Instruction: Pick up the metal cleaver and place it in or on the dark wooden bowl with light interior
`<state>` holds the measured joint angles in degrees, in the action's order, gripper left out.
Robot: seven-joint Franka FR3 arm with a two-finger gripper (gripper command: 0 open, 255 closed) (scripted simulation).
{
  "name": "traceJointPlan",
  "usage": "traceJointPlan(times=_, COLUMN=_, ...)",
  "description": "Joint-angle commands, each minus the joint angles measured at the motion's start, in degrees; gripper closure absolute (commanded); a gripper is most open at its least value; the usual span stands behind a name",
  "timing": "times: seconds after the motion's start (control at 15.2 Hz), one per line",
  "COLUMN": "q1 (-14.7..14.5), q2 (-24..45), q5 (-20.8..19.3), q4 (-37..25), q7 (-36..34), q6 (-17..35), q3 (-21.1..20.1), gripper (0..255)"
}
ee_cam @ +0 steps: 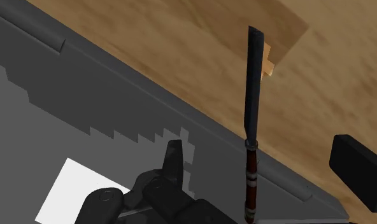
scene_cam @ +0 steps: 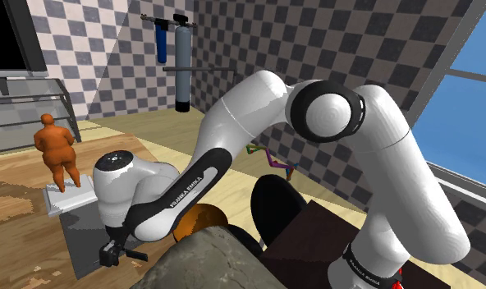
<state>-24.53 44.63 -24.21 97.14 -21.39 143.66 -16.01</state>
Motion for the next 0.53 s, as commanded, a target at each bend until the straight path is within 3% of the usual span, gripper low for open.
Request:
traceJointPlan(times=0.0, q1=-0.29, q2=1.36, q5=-0.37, q4=-0.68, q7=-0.19, q6=0.73, q3=0.43, gripper=0)
traceJointPlan(times=0.46, q1=-0.37, q2=1.74, q5=-0.46, q4=-0.88, q7=-0.24, q6=0.92, q3=0.54, gripper=0)
